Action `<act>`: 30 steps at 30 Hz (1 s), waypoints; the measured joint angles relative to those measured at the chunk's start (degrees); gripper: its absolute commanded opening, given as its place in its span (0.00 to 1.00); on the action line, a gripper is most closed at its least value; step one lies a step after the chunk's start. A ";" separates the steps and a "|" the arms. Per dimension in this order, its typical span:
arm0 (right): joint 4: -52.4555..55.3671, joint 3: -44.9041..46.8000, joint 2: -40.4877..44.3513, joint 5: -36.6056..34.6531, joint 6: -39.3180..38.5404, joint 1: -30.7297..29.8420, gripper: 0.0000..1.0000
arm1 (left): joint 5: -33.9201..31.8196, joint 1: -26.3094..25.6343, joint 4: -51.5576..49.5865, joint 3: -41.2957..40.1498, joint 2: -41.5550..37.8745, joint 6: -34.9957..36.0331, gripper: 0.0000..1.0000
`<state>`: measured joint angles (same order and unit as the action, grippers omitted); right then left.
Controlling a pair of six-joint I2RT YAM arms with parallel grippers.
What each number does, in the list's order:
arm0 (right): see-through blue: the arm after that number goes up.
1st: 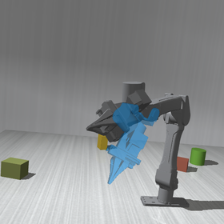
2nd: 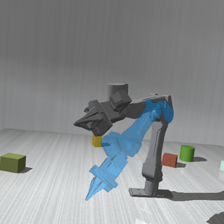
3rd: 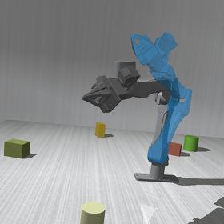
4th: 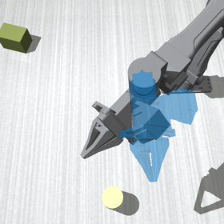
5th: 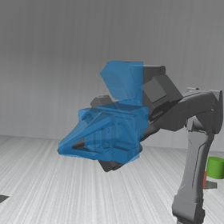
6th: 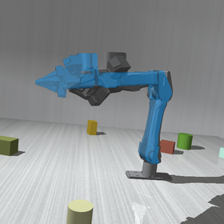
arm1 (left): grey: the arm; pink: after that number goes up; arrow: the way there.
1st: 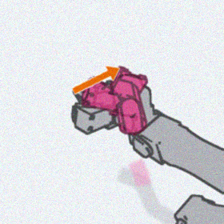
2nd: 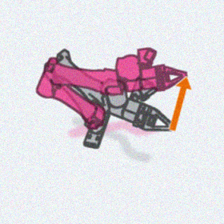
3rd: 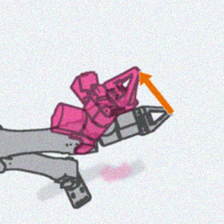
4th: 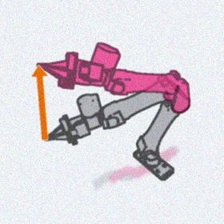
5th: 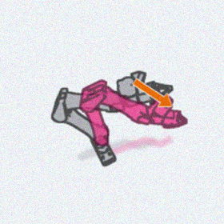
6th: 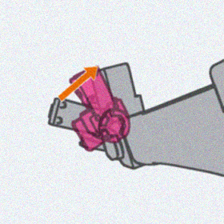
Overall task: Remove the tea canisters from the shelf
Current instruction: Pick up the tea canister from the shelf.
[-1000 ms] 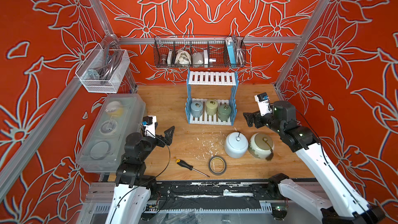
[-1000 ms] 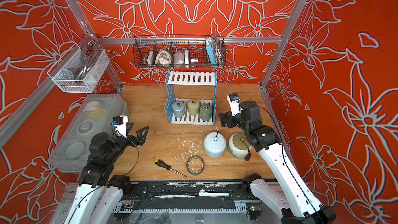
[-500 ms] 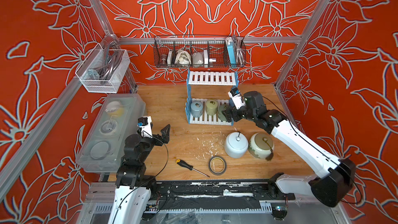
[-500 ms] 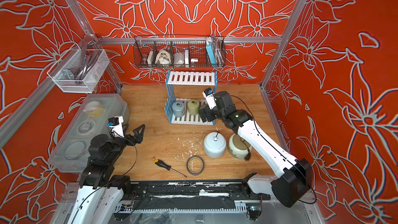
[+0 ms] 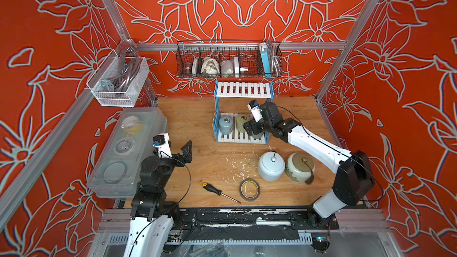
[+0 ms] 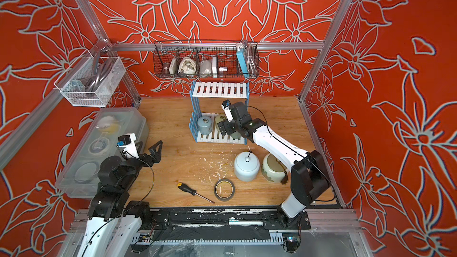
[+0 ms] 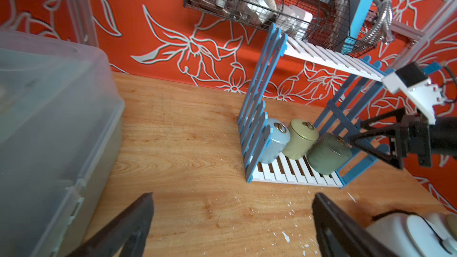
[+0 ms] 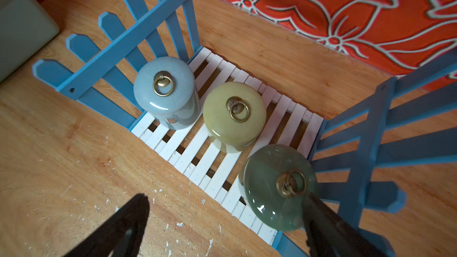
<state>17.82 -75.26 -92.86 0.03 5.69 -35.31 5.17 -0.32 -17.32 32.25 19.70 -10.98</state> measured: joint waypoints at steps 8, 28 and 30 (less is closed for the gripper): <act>-3.06 -5.75 -7.85 -1.60 1.33 -0.22 0.99 | 0.83 0.20 -0.79 4.70 -1.92 1.22 0.99; -3.52 -15.52 -21.75 -5.18 -1.46 -0.33 0.99 | 21.20 0.00 -1.55 3.15 -1.92 3.48 0.99; -3.28 -16.74 -23.17 -5.18 -1.97 -0.37 0.99 | 21.18 -0.02 -1.53 3.15 -1.92 3.48 0.99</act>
<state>14.55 -92.01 -116.03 -5.15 3.73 -35.68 26.35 -0.34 -18.85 35.40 17.78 -7.51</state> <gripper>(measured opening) 0.993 0.989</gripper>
